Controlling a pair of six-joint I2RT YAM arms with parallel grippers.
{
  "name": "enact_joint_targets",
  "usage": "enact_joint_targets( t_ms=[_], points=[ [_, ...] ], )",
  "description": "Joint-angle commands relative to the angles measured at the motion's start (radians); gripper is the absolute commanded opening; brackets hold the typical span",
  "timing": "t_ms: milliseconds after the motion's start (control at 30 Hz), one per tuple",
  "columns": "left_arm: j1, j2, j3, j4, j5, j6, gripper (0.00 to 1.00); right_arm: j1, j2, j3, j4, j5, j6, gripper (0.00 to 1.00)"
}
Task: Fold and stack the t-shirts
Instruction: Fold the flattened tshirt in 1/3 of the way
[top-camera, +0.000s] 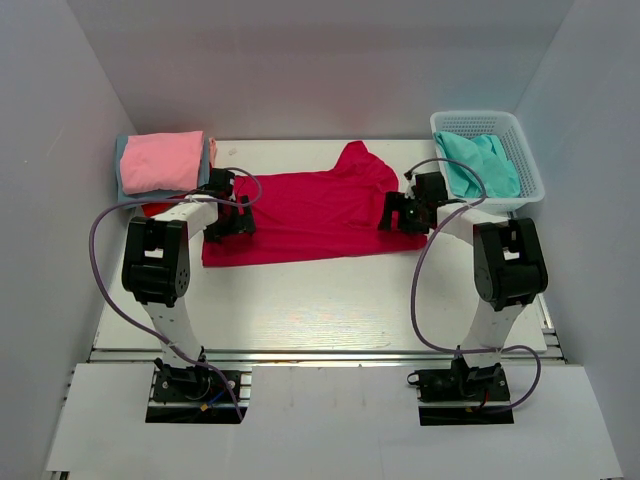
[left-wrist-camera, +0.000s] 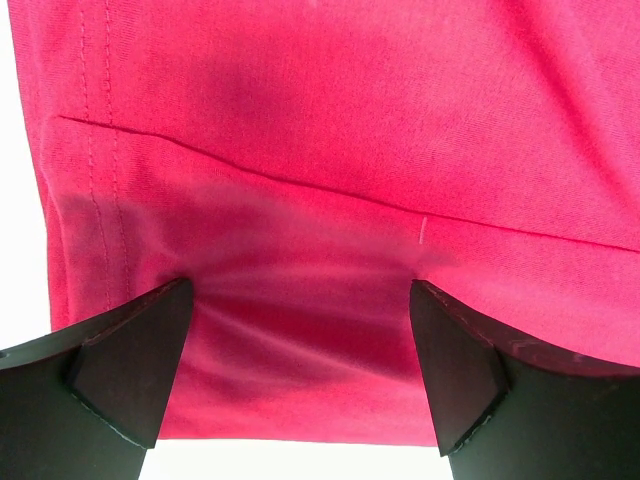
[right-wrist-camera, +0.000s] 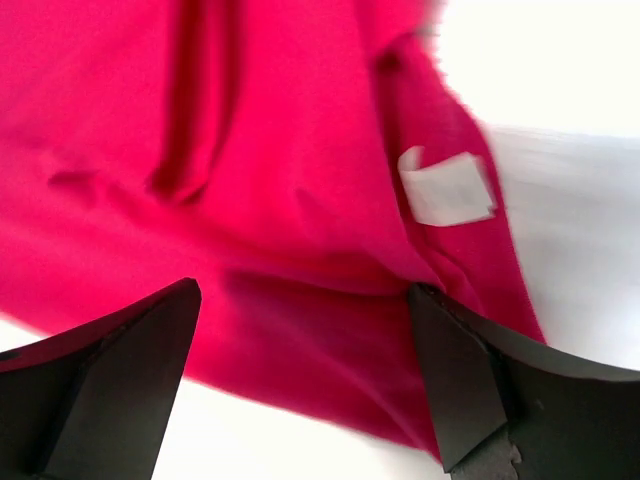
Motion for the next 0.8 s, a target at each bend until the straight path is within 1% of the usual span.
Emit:
enact_joint_targets(
  t_ms=[0, 33, 133, 333, 433, 467, 500, 567, 667, 767],
  points=[
    [0.008, -0.019, -0.032, -0.033, -0.003, -0.007, 1.0, -0.027, -0.008, 0.015, 0.006, 0.205, 0.004, 0.9],
    [0.008, -0.019, -0.032, -0.032, -0.003, 0.002, 1.0, -0.026, -0.011, 0.015, -0.003, 0.289, -0.008, 0.9],
    [0.008, -0.019, -0.032, -0.032, -0.003, 0.002, 1.0, -0.035, -0.021, 0.027, -0.039, 0.377, -0.02, 0.9],
    [0.008, -0.03, -0.051, -0.022, 0.006, 0.02, 1.0, -0.034, -0.069, 0.045, -0.052, 0.385, -0.048, 0.9],
    [-0.001, -0.05, -0.06, 0.001, 0.007, 0.04, 1.0, -0.027, -0.139, 0.036, -0.025, 0.313, -0.068, 0.9],
    [-0.01, -0.05, -0.06, 0.01, 0.017, 0.04, 1.0, -0.027, -0.156, 0.028, 0.034, 0.188, -0.068, 0.9],
    [-0.01, -0.061, -0.071, 0.01, 0.036, 0.04, 1.0, -0.009, -0.207, 0.007, 0.055, 0.141, -0.068, 0.9],
    [-0.01, -0.071, -0.071, 0.02, 0.045, 0.04, 1.0, -0.017, -0.23, -0.036, 0.151, -0.024, -0.048, 0.9],
    [-0.01, -0.071, -0.071, 0.02, 0.054, 0.049, 1.0, 0.003, -0.247, -0.025, 0.153, -0.13, -0.042, 0.9],
    [-0.01, -0.081, -0.071, 0.029, 0.063, 0.049, 1.0, 0.025, -0.203, -0.013, 0.156, -0.138, -0.036, 0.9]
  ],
)
